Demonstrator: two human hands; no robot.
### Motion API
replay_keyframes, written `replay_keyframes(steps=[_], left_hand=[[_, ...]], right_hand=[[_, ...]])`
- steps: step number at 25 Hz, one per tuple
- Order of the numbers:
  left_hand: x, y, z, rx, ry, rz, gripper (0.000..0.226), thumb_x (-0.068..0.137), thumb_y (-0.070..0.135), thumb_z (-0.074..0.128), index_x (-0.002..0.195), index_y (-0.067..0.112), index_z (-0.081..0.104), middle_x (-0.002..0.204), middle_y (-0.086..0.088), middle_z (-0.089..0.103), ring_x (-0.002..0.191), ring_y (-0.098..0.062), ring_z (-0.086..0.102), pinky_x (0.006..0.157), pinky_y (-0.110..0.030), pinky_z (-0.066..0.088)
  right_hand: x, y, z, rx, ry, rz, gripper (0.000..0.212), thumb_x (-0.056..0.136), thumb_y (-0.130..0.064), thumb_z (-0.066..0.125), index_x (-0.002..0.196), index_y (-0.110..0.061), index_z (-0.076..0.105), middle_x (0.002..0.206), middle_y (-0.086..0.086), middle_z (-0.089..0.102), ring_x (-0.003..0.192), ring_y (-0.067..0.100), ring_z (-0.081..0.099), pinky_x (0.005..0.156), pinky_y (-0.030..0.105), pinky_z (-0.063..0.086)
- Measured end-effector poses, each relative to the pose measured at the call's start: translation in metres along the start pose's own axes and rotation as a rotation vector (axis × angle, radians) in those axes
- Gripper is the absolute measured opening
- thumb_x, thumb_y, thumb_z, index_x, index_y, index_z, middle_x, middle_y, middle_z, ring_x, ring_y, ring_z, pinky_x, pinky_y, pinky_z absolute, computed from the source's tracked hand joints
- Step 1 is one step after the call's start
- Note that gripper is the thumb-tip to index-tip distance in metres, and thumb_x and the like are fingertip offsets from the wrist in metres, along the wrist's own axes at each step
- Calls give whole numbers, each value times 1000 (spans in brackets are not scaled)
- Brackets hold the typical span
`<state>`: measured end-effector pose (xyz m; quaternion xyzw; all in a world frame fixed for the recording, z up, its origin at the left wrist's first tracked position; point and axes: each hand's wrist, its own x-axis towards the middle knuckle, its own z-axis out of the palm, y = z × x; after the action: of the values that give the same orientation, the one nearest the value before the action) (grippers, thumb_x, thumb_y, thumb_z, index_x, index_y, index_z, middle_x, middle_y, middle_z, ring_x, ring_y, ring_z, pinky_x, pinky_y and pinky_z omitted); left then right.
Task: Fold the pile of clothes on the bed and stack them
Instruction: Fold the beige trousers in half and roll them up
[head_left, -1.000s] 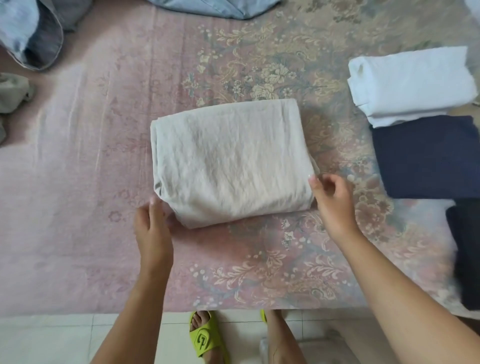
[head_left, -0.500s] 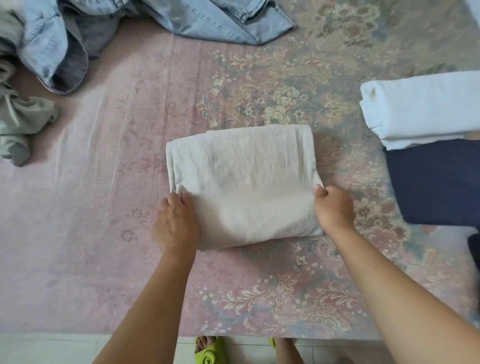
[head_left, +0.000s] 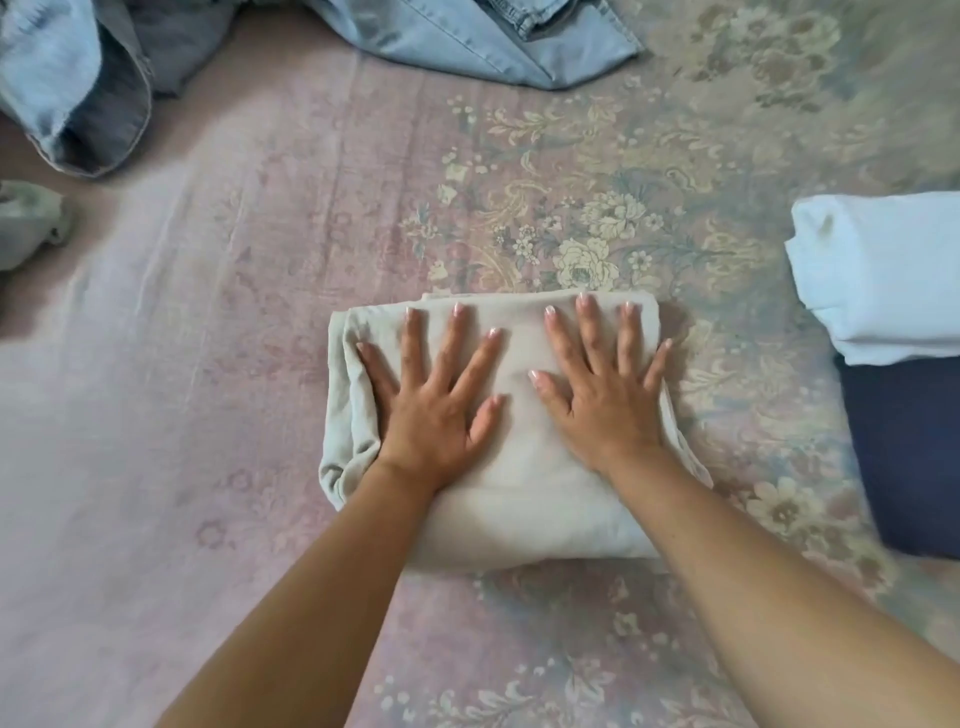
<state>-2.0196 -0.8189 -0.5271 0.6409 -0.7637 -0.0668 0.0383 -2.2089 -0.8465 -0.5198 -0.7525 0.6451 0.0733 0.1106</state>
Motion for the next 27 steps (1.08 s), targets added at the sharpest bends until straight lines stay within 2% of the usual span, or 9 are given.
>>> replay_keyframes(steps=[5, 10, 13, 14, 16, 18, 21, 24, 27], left_hand=[[2, -9, 5, -59, 126, 73, 54, 93, 47, 32, 145, 33, 36, 156, 0, 24, 144, -42, 11, 103, -74, -6], [7, -27, -12, -195, -2, 70, 56, 98, 52, 12, 148, 32, 27, 158, 3, 16, 146, -31, 5, 109, -60, -14], [-20, -47, -6, -69, -35, 153, 57, 100, 48, 13, 152, 24, 17, 156, -14, 22, 145, -33, 14, 116, -53, 2], [-21, -52, -5, -29, -63, 143, 60, 99, 51, 7, 153, 25, 7, 157, -17, 17, 146, -33, 10, 117, -50, 0], [-13, -45, -18, 17, -206, 60, 71, 81, 66, -24, 144, 32, -25, 157, -11, -16, 144, -25, -19, 114, -46, -16], [-16, -28, -35, 19, -321, 13, 87, 63, 72, -38, 138, 29, -34, 150, -5, -34, 139, -23, -28, 111, -56, -15], [-69, 5, -42, 33, -290, 220, 105, 77, 84, -3, 152, 15, 18, 159, -15, 12, 144, -37, 14, 99, -78, 19], [-106, 19, -34, 163, -468, 294, 125, 53, 94, 37, 149, 15, 25, 156, -18, 20, 143, -41, 18, 94, -80, 21], [-97, 15, -28, 149, -388, 290, 120, 48, 80, 60, 147, 18, 28, 153, -15, 27, 140, -39, 25, 92, -79, 23]], right_hand=[[7, 6, 17, 73, 148, -63, 62, 92, -57, 22, 149, -37, 9, 159, -5, 10, 145, 35, 2, 106, 69, 3], [9, 5, 2, 40, 129, -64, 61, 92, -59, 17, 148, -38, 4, 159, -4, 8, 145, 35, 4, 107, 68, 1], [-18, 20, 7, -45, 90, -151, 61, 97, -58, 4, 151, -32, 2, 160, 8, 8, 145, 30, 5, 114, 53, -3], [-26, 24, 6, -80, 65, -163, 62, 96, -59, -1, 151, -32, -2, 160, 10, 4, 146, 27, 2, 115, 49, -4], [-29, 26, 1, -117, -11, -133, 66, 90, -62, -9, 149, -33, -12, 158, 10, -13, 145, 23, -14, 114, 46, -15], [-36, 11, -10, -62, -72, -60, 76, 85, -66, -9, 150, -26, -9, 156, 12, -18, 144, 26, -20, 111, 47, -22], [-83, -1, -16, -29, -121, -140, 100, 81, -78, -6, 151, -9, 5, 156, 23, -1, 146, 31, -6, 113, 48, -4], [-125, 14, -11, -138, -279, -318, 118, 70, -90, 20, 147, -1, 20, 149, 32, 23, 142, 42, 14, 110, 51, 16], [-110, 25, -10, -192, -288, -376, 133, 50, -88, 47, 148, -3, 17, 149, 33, 21, 140, 45, 17, 111, 51, 13]])
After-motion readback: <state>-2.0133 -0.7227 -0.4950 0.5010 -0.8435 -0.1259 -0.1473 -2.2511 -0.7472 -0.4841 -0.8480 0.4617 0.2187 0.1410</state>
